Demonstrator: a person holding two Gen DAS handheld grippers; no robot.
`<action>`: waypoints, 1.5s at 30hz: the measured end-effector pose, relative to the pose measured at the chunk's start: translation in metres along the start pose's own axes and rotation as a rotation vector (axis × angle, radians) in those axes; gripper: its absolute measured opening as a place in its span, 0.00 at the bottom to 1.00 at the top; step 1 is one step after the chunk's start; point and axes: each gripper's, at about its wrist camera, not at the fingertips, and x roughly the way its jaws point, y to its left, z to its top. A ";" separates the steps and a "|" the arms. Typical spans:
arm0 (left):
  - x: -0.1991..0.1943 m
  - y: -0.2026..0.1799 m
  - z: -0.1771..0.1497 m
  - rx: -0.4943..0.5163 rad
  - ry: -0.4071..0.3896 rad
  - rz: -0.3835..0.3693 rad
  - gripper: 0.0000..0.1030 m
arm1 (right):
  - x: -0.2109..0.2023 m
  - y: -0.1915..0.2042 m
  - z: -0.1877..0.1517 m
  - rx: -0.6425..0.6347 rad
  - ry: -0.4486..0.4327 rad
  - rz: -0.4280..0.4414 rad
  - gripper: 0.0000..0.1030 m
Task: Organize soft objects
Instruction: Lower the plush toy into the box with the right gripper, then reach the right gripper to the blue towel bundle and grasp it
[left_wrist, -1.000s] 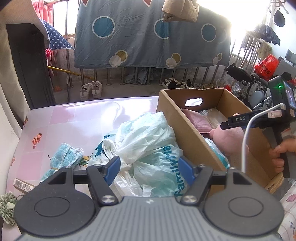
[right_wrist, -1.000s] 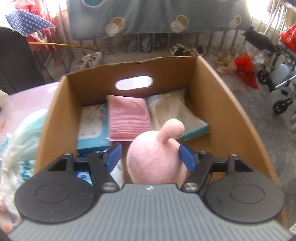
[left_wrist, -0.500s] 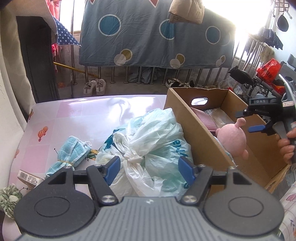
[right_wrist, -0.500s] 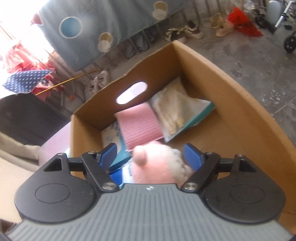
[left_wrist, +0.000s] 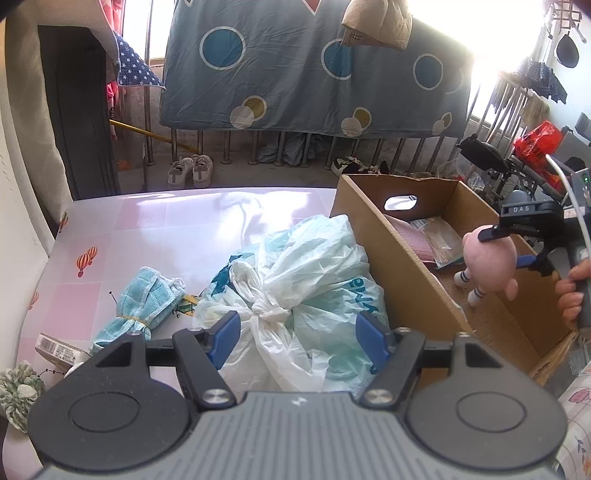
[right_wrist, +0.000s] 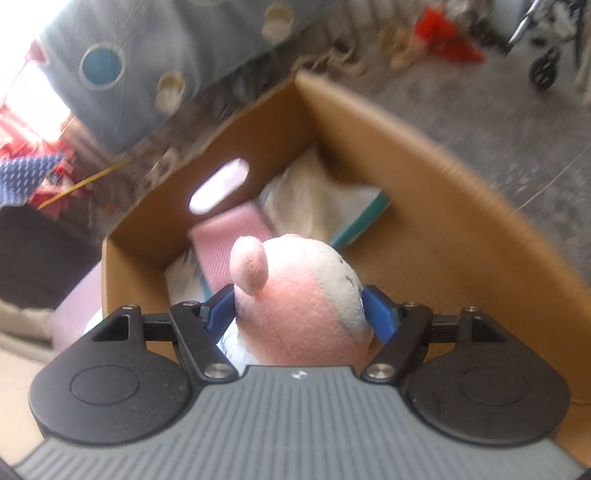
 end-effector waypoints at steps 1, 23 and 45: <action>0.000 0.000 0.000 -0.001 -0.001 -0.002 0.68 | -0.004 0.003 0.001 0.000 -0.017 -0.020 0.72; -0.017 0.026 -0.018 -0.034 -0.001 0.048 0.69 | 0.022 0.018 -0.023 -0.053 0.116 0.034 0.86; -0.081 0.093 -0.096 -0.115 -0.074 0.301 0.69 | -0.068 0.178 -0.113 -0.297 0.284 0.646 0.86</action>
